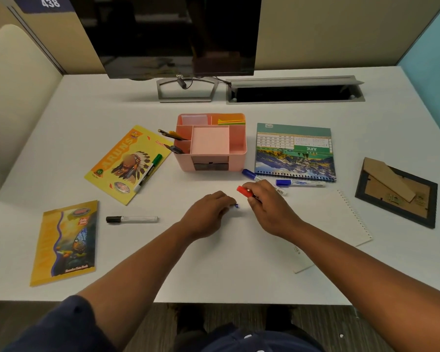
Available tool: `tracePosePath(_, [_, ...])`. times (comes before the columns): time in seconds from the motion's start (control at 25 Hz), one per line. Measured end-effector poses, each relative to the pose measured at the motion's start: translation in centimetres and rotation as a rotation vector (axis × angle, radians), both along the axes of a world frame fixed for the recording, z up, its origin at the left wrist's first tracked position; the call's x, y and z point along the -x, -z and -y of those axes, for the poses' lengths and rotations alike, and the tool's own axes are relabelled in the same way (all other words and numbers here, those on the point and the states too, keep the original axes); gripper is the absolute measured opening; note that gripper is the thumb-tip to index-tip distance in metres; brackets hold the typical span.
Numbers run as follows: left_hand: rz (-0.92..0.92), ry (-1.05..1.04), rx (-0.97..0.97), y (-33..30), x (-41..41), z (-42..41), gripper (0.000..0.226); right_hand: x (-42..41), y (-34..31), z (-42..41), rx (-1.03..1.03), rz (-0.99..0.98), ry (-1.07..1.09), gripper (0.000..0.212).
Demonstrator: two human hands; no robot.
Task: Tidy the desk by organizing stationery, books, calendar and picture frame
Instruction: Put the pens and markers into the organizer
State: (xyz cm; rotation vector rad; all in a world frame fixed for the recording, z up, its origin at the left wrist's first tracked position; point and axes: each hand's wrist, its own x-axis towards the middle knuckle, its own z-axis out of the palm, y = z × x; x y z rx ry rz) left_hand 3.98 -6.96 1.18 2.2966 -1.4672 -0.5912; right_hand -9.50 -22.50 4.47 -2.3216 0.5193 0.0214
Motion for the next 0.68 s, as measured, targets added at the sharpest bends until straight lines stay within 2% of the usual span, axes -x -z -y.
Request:
tracePosePath(0.2, [-0.386,-0.183,0.005,-3.4,0.8,2.0,0.017,-0.4,-0.5,-0.1,-0.195,-0.114,0.059,0.028])
tracePosePath(0.28, [-0.465,-0.207,0.002,-4.8,0.7,2.5,0.012,-0.4,-1.1,-0.1,-0.354,-0.134,0.101,0.018])
tracePosePath(0.36, [-0.506,-0.236,-0.019,-6.1,0.0,2.6,0.017,-0.6,-1.7,0.0,-0.501,-0.124,0.178,0.011])
tracePosePath(0.48, [-0.641,-0.33,-0.045,-7.5,-1.5,2.2,0.023,-0.8,-2.1,0.6,-0.605,-0.055,0.363,0.008])
tracePosePath(0.56, [-0.726,-0.416,0.053,-8.0,-2.2,1.9,0.019,-0.8,-2.1,1.1,-0.633,-0.042,0.434,0.009])
tracePosePath(0.68, [-0.779,-0.583,0.275,-8.3,-1.9,2.1,0.02,-0.8,-2.3,0.9,-0.596,-0.106,0.354,0.011])
